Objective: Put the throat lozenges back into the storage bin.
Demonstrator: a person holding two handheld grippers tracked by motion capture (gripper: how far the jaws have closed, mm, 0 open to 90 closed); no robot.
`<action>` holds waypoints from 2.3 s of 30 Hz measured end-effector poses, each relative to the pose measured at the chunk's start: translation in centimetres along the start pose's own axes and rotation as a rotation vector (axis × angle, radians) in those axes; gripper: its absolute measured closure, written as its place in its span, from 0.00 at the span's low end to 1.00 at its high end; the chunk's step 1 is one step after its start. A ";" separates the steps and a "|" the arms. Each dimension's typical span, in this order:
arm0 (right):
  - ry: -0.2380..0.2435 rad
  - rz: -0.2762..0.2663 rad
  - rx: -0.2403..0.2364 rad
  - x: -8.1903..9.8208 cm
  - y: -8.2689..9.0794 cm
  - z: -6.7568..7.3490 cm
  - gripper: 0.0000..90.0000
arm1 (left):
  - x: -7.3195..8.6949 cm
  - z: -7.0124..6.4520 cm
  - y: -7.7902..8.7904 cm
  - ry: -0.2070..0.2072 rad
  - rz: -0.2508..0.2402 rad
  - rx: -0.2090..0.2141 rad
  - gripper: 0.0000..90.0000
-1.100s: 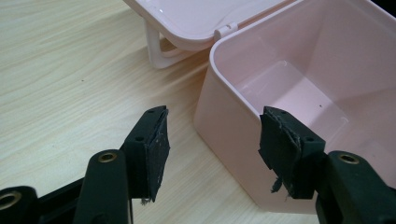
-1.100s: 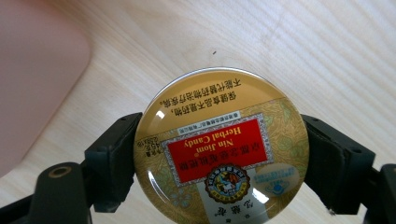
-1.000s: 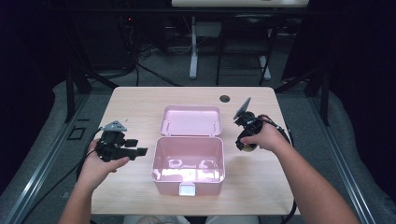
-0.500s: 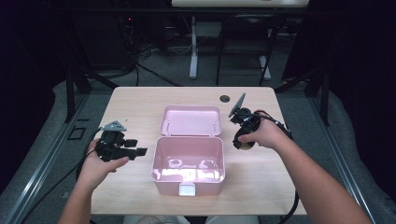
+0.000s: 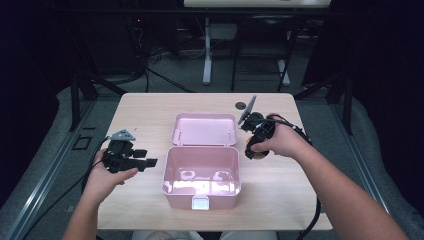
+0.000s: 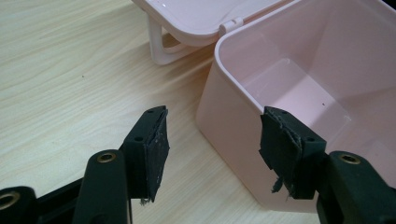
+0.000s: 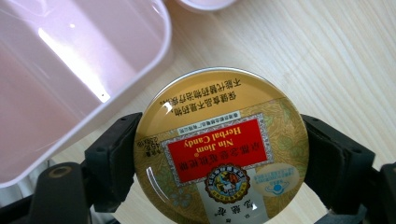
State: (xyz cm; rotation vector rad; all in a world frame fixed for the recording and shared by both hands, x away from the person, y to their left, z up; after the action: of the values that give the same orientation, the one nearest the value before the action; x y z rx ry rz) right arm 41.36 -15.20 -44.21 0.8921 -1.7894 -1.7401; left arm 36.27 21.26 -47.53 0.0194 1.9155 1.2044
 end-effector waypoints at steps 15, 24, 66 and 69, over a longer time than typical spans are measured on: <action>0.196 -0.021 -0.009 -1.5 2.1 3.6 0.22 | 0.0 0.0 0.0 0.005 -0.003 0.002 0.46; 0.303 -0.014 -0.022 -2.0 2.1 5.5 0.22 | 0.0 0.0 -0.1 0.004 -0.001 0.002 0.46; 0.582 0.021 -0.078 -3.8 -2.0 9.9 0.22 | 0.1 0.2 -0.1 0.006 0.004 0.003 0.46; 0.585 0.023 -0.086 -3.9 -2.4 9.9 0.22 | 0.1 0.1 -0.1 0.005 0.006 0.004 0.46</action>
State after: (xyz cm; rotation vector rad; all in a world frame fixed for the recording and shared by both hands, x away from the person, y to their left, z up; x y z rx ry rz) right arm 36.92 -5.59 -46.94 1.1862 -1.3228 -1.3393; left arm 36.34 21.34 -47.73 0.0241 1.9231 1.2060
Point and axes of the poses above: each handheld gripper's, and its own axes: y roughly backward along the jaws, x roughly out of its underside, z roughly to its left, the point moved 4 cm from there along -y, roughly forward along the jaws, and after that the axes turned 4 degrees about z, right-handed, at the moved point
